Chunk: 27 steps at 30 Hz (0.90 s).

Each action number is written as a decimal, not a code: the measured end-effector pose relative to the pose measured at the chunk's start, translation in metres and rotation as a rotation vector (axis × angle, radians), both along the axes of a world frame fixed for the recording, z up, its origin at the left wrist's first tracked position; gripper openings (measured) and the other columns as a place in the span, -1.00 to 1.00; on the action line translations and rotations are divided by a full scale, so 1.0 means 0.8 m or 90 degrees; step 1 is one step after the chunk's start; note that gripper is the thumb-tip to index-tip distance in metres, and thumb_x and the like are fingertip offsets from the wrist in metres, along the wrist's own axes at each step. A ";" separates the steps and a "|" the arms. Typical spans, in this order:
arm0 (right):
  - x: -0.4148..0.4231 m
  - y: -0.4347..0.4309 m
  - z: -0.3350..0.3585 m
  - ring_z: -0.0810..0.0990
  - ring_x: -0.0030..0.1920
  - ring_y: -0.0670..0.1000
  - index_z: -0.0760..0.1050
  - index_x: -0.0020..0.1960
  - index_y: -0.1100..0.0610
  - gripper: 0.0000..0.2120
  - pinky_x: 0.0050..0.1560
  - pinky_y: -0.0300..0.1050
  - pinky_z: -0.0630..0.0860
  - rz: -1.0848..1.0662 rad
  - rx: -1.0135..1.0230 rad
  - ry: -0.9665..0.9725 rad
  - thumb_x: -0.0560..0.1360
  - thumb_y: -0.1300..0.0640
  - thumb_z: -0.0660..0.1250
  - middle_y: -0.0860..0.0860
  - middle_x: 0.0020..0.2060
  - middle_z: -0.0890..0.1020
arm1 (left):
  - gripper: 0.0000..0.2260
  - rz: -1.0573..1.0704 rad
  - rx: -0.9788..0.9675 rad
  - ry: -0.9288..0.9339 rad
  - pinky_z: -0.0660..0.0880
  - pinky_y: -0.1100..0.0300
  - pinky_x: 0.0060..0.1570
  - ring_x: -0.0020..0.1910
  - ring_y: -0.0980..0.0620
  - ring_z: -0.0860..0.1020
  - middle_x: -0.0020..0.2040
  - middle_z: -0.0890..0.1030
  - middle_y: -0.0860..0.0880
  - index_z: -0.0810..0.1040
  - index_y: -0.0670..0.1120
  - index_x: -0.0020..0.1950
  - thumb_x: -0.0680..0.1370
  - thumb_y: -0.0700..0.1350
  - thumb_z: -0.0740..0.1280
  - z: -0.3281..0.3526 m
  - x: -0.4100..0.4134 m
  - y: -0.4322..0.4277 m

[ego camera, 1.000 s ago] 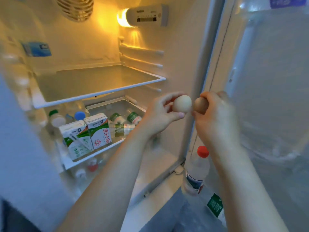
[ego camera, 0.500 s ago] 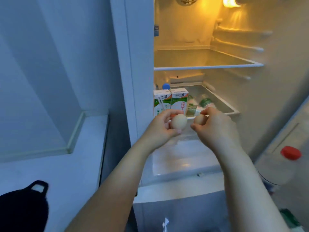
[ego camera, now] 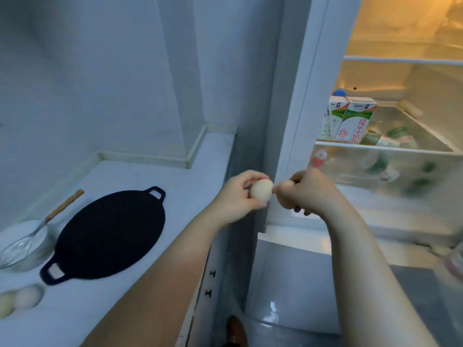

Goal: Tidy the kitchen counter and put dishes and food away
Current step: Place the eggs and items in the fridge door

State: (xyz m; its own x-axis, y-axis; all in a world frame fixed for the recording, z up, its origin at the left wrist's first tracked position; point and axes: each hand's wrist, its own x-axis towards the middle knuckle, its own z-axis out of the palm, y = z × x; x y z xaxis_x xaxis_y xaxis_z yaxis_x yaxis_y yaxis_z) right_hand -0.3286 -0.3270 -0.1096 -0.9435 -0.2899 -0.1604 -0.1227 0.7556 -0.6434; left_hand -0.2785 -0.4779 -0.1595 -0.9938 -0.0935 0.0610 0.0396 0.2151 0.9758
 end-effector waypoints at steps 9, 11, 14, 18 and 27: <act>0.043 -0.136 -0.032 0.56 -0.38 0.03 0.55 -0.09 0.14 -0.83 -0.30 -0.12 0.54 0.207 -0.087 -0.081 0.41 0.07 0.45 0.08 -0.32 0.65 | -0.63 0.158 -0.027 -0.055 0.46 0.42 -0.06 0.02 0.15 0.54 0.07 0.58 0.04 0.50 0.02 0.10 0.41 -0.33 0.45 -0.019 0.104 -0.120; 0.052 -0.164 -0.043 0.55 -0.37 0.03 0.55 -0.06 0.13 -0.84 -0.24 -0.10 0.56 0.247 -0.091 -0.096 0.42 0.09 0.45 0.09 -0.28 0.65 | -0.64 0.201 -0.030 -0.059 0.43 0.40 -0.11 0.01 0.16 0.55 0.03 0.60 0.08 0.52 0.02 0.11 0.41 -0.29 0.46 -0.029 0.125 -0.141; 0.067 -0.206 -0.065 0.56 -0.30 0.04 0.55 0.00 0.13 -0.83 -0.17 -0.09 0.56 0.296 -0.111 -0.149 0.43 0.13 0.44 0.09 -0.25 0.64 | -0.67 0.256 0.005 -0.078 0.45 0.43 -0.15 -0.07 0.23 0.57 -0.04 0.62 0.11 0.52 -0.01 0.13 0.43 -0.28 0.44 -0.046 0.160 -0.170; 0.100 -0.272 -0.101 0.53 -0.26 0.01 0.52 0.02 0.14 -0.88 -0.16 -0.12 0.51 0.367 -0.117 -0.227 0.50 0.18 0.37 0.08 -0.21 0.59 | -0.70 0.348 0.031 -0.084 0.47 0.46 -0.20 -0.08 0.20 0.59 -0.03 0.62 0.04 0.53 -0.10 0.15 0.45 -0.31 0.42 -0.075 0.208 -0.209; 0.187 -0.372 -0.191 0.55 -0.25 -0.01 0.51 0.07 0.18 -0.80 -0.22 -0.14 0.53 0.471 -0.011 -0.263 0.45 0.25 0.34 0.08 -0.12 0.59 | -0.71 0.495 -0.025 -0.186 0.42 0.52 -0.27 -0.08 0.20 0.51 -0.04 0.54 0.12 0.53 -0.05 0.17 0.46 -0.21 0.42 -0.154 0.312 -0.267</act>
State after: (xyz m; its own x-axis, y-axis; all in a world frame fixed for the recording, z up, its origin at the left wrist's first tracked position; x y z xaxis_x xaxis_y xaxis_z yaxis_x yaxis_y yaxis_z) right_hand -0.1787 -0.6246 -0.2625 -0.3760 -0.8153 -0.4403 -0.3353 0.5627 -0.7556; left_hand -0.0287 -0.6917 -0.2829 -0.6227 -0.7631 -0.1727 -0.3886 0.1102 0.9148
